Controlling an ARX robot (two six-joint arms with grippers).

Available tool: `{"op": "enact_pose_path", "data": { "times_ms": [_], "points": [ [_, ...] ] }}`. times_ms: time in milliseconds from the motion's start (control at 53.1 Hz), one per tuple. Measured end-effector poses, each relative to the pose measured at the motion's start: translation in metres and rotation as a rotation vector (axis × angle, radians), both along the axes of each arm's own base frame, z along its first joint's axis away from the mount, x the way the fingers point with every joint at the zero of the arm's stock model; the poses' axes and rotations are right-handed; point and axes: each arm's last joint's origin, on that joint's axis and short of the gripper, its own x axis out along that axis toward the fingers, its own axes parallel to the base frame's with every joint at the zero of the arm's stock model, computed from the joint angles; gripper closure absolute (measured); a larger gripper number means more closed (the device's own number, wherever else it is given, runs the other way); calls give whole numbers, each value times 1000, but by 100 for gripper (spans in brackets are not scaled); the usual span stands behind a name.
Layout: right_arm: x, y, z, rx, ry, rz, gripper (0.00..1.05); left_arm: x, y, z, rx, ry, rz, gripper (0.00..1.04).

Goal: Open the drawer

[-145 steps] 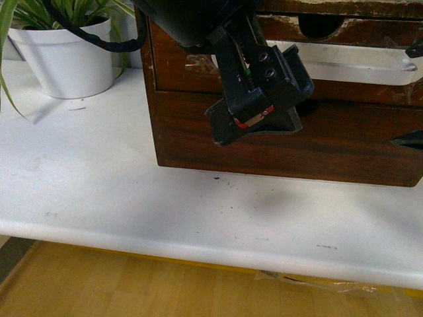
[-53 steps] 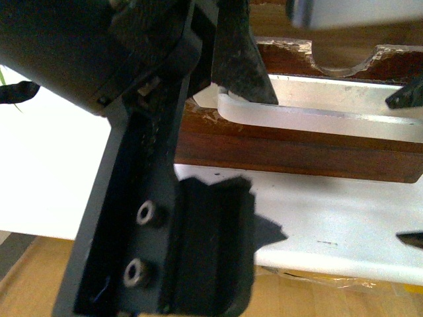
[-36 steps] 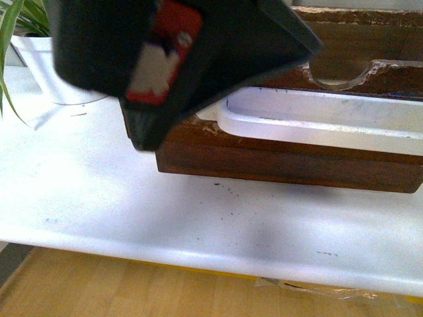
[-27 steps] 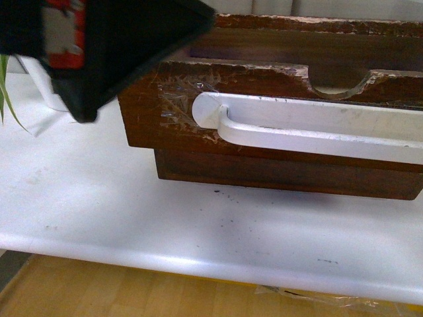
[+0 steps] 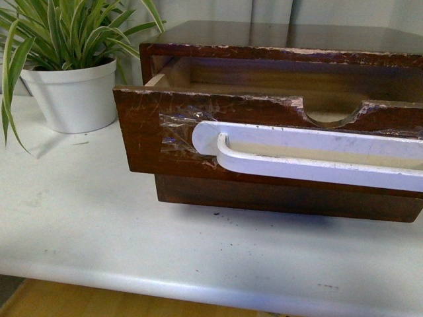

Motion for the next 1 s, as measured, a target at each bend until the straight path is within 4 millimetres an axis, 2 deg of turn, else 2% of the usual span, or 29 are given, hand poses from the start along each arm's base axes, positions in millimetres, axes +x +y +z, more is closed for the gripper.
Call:
{"op": "enact_pose_path", "data": {
  "times_ms": [94,263,320,395,508,772,847,884,997],
  "points": [
    [-4,0,-3,14,-6,-29,9,-8,-3,-5,13,6,41,6],
    [-5,0,-3,26,-5,-36,9,-9,-4,-5,17,-2,48,6],
    [-5,1,-3,24,-12,-63,11,-10,-6,-6,71,-50,73,13],
    [-8,3,-9,5,-41,-286,23,-11,-10,-7,153,-107,45,26],
    [-11,7,-9,-7,-98,-445,41,-13,-11,-10,202,-117,41,44],
    [-11,15,-15,-5,-96,-477,82,-17,-11,-16,231,-119,40,85],
    [-11,21,-16,-2,-100,-506,96,-24,-11,-25,235,-99,36,99],
    [-11,24,-18,-1,-99,-490,103,-25,-11,-26,238,-113,41,100],
    [-11,26,-27,0,-96,-458,104,-26,-11,-25,240,-125,39,101]
  ]
}}
